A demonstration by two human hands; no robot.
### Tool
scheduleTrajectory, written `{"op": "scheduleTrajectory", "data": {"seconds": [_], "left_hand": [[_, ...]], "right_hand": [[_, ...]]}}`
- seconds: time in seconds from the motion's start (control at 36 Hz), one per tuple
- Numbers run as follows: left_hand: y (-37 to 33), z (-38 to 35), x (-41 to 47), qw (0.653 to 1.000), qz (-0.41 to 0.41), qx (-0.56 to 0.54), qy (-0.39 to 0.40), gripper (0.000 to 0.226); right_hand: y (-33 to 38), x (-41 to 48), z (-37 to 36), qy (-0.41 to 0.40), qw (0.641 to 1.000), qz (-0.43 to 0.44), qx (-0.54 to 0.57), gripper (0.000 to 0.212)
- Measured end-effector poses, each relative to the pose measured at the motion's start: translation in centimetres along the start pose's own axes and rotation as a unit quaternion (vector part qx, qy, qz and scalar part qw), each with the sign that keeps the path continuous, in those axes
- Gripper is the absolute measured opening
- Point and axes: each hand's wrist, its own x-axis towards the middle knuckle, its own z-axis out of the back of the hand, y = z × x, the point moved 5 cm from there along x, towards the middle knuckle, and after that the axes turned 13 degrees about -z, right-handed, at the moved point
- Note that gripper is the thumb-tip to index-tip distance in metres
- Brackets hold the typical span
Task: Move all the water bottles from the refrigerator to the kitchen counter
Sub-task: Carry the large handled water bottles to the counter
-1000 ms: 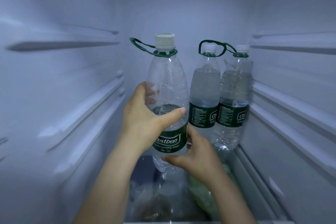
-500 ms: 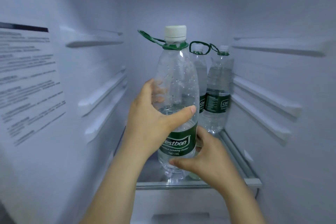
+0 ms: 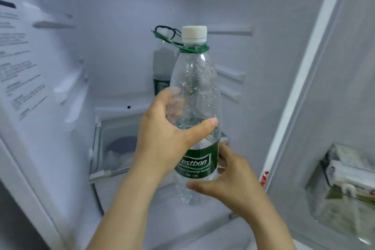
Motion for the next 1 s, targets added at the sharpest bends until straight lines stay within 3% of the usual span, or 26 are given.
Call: {"op": "scheduleTrajectory", "data": {"seconds": [0.14, 0.28, 0.53, 0.81, 1.0], "left_hand": [[-1.7, -2.9, -2.1, 0.998, -0.007, -0.045, 0.052, 0.054], [-3.7, -6.2, -4.1, 0.993, -0.019, -0.081, 0.089, 0.07], [-9.3, -11.7, -7.4, 0.977, -0.042, -0.138, 0.159, 0.077], [-17.5, -18.9, -13.5, 0.945, -0.057, -0.212, 0.243, 0.07], [-24.9, -23.5, -19.1, 0.922, -0.105, -0.234, 0.291, 0.081]], "right_hand": [[-2.4, -4.7, 2.2, -0.056, 0.997, -0.059, -0.016, 0.069], [-4.3, -9.0, 5.0, -0.116, 0.987, -0.106, -0.03, 0.073], [-6.4, -16.4, 10.2, -0.185, 0.969, -0.157, -0.045, 0.072], [-9.7, -27.6, 16.9, -0.277, 0.933, -0.221, -0.06, 0.068], [-12.0, -36.6, 21.7, -0.323, 0.904, -0.271, -0.066, 0.068]]}}
